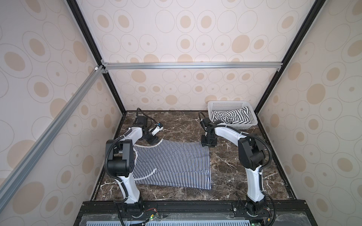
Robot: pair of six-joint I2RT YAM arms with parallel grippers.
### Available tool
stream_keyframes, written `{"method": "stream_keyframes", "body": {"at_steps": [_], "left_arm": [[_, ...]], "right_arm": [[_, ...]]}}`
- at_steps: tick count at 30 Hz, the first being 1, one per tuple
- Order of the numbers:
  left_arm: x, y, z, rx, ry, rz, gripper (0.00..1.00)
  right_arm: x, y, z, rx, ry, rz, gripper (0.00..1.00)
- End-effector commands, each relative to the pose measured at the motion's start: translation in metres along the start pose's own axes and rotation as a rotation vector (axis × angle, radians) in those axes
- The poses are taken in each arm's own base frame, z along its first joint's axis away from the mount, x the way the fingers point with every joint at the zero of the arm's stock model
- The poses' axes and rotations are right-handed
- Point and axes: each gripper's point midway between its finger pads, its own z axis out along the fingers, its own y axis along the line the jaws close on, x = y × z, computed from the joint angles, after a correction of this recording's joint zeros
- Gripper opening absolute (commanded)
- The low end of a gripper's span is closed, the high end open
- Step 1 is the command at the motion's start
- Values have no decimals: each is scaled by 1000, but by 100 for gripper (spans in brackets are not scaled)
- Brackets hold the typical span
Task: Fold and stack tank tops
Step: Fold the tank top at the center of the table.
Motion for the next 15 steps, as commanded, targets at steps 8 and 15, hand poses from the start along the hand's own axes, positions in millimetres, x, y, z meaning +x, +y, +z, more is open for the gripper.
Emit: {"method": "stream_keyframes", "body": {"at_steps": [8, 15], "left_arm": [[-19, 1, 3, -21, -31, -31, 56], [-19, -2, 10, -14, -27, -38, 56]], "right_arm": [[-24, -9, 18, 18, -39, 60, 46], [-34, -12, 12, 9, -61, 64, 46]]}}
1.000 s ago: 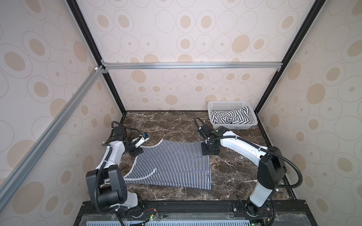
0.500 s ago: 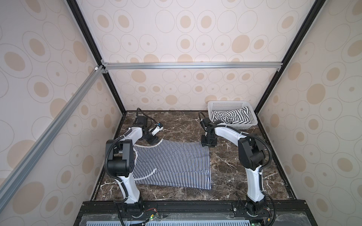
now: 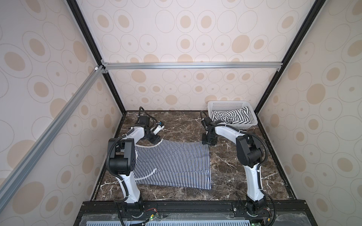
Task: Fold and stack tank tops
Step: Fold the tank top at the center of the table.
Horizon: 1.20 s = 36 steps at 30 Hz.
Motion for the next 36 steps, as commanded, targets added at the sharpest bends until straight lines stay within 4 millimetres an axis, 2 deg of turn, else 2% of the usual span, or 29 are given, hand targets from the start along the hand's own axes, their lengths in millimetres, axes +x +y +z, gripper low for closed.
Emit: {"method": "stream_keyframes", "body": {"at_steps": [1, 8, 16, 28, 30, 36], "left_arm": [[-6, 1, 4, -3, -8, -8, 56], [-5, 3, 10, -6, 0, -25, 56], [0, 2, 7, -23, 13, -11, 56], [-2, 3, 21, -2, 48, -35, 56], [-1, 1, 26, 12, 57, -38, 56], [-4, -13, 37, 73, 68, -26, 56]], "right_arm": [[-9, -1, 1, 6, -14, 7, 46], [-15, 8, 13, -15, 12, -9, 42], [-3, 1, 21, -1, 46, -25, 31], [-5, 17, 0, -98, 22, -71, 3], [-5, 18, -4, -111, 11, -71, 0], [1, 31, -12, -205, 10, -84, 0]]}}
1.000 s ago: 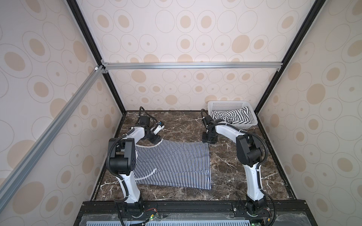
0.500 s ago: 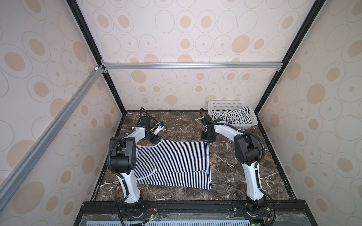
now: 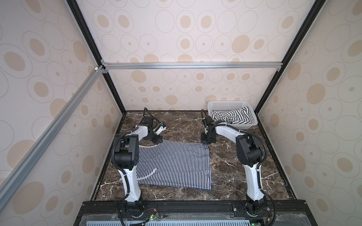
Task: Fold and stack tank tops
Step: Fold the tank top at the center of the table.
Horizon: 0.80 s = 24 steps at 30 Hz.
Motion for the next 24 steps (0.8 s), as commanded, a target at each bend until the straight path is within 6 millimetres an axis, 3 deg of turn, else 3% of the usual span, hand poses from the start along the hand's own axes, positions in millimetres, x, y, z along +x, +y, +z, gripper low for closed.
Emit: {"method": "stream_keyframes", "body": {"at_steps": [1, 5, 11, 14, 18, 24], "left_arm": [[-9, -11, 1, 45, -3, 9, 56], [-13, -15, 6, 56, -11, 4, 54], [-15, -20, 16, 91, 8, -6, 42], [-14, -20, 18, 92, 13, -12, 32], [-16, -20, 13, 91, 8, -8, 12], [-18, -24, -7, 73, -14, 28, 4]], "right_arm": [[1, 13, -16, -81, -14, -20, 0], [3, 15, -19, -99, -19, -29, 0], [7, 13, -24, -100, -27, -43, 0], [8, 12, -25, -96, -29, -48, 0], [7, 9, -27, -79, -37, -55, 0], [3, 0, -37, -26, -82, -79, 0]]}}
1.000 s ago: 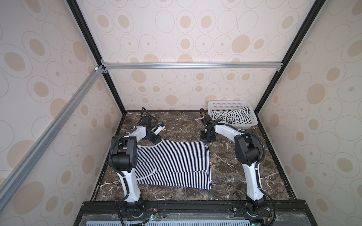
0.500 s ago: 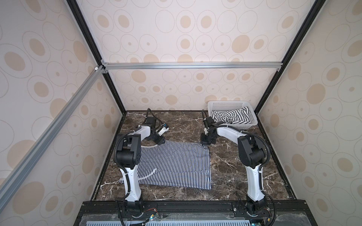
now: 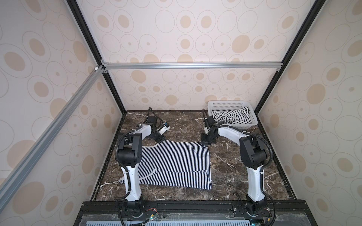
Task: Fold and stack tank tops
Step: Fold the tank top at the center of the table.
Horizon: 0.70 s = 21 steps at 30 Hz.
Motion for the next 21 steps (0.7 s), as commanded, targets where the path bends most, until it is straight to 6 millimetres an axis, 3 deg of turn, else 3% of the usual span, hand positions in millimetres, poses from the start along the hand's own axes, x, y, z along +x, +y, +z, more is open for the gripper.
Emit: {"method": "stream_keyframes", "body": {"at_steps": [1, 9, 21], "left_arm": [[-2, -11, -21, 0, -7, 41, 3], [0, -25, -50, -32, -66, 74, 2], [5, -41, -83, -71, -113, 110, 3]], "right_arm": [[-2, -6, -21, 31, -50, -29, 0], [2, -1, -39, -14, -101, -56, 0], [34, 6, -62, -41, -126, -104, 1]]}}
